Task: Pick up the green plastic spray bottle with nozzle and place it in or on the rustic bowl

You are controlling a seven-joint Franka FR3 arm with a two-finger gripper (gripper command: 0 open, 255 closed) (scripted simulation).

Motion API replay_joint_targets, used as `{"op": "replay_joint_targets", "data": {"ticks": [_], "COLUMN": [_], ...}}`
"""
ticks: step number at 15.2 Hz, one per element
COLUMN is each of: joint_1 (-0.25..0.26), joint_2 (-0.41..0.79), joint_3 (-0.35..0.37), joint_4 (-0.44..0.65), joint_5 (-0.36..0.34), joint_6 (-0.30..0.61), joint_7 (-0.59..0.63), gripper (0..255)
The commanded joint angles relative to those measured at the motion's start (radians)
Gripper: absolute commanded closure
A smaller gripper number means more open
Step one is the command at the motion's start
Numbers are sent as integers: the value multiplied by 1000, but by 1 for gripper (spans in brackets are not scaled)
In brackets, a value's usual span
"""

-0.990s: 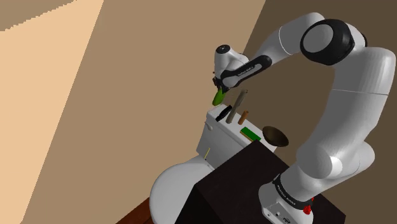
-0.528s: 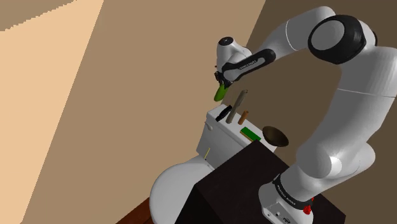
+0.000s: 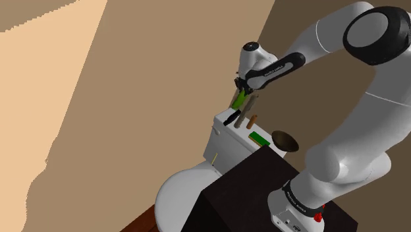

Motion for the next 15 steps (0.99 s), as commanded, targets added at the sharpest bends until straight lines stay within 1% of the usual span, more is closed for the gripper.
{"op": "replay_joint_targets", "data": {"ticks": [1, 8, 15], "joint_1": [-25, -116, -222], "joint_2": [-44, -189, -302], "joint_3": [-18, -97, -202], "joint_4": [-72, -277, -430], "joint_5": [-21, -94, -191], "joint_6": [44, 175, 298], "joint_7": [-5, -59, -142], "gripper": [255, 255, 255]}}
